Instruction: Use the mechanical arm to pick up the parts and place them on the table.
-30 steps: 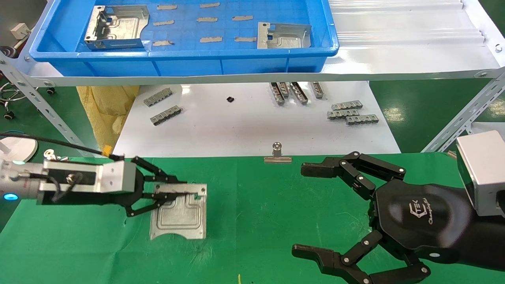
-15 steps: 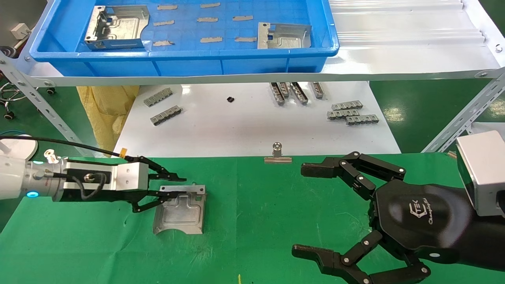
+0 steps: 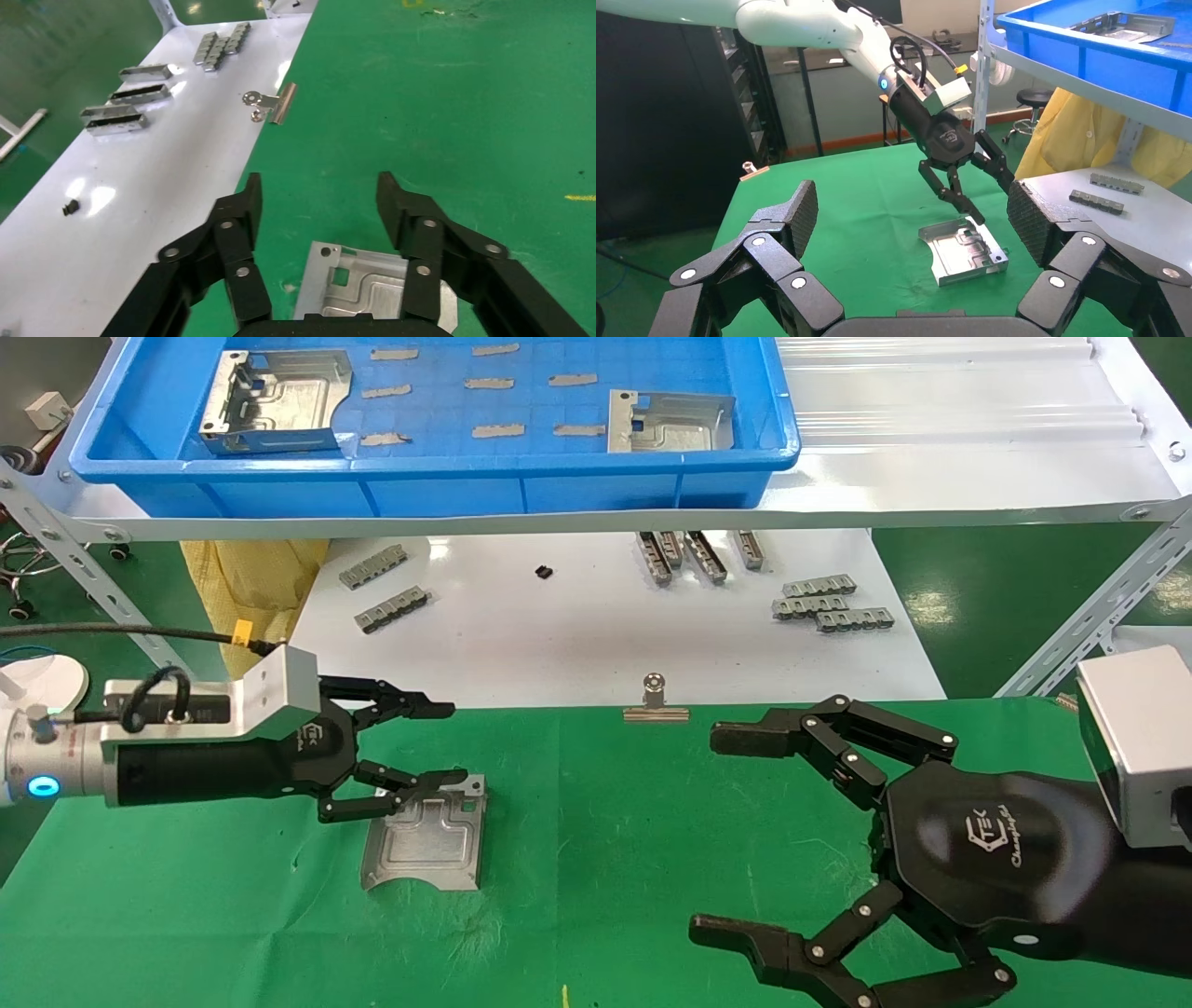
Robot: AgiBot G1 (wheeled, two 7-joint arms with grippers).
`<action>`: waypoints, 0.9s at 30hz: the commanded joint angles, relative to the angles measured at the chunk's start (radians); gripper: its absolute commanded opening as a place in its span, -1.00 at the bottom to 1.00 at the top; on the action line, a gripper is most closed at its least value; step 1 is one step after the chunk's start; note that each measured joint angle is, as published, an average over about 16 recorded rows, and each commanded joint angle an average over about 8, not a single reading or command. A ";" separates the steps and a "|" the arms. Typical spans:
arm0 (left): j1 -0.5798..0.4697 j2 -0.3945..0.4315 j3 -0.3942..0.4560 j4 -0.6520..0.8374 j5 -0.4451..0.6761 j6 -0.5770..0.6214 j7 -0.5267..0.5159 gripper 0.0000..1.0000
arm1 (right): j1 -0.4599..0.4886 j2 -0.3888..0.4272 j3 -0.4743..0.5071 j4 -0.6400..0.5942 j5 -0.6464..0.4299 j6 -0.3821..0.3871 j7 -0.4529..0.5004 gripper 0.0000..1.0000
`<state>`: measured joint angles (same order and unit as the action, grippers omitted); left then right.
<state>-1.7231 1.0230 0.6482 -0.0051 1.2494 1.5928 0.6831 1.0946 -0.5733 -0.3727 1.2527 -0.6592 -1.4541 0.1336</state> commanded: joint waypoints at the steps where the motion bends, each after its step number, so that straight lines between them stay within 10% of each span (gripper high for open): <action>1: 0.006 0.000 -0.011 0.015 -0.017 0.003 -0.033 1.00 | 0.000 0.000 0.000 0.000 0.000 0.000 0.000 1.00; 27: 0.146 -0.090 -0.087 -0.270 -0.124 -0.020 -0.207 1.00 | 0.000 0.000 0.000 0.000 0.000 0.000 0.000 1.00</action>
<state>-1.5769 0.9334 0.5608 -0.2755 1.1253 1.5725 0.4762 1.0945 -0.5732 -0.3727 1.2525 -0.6590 -1.4540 0.1335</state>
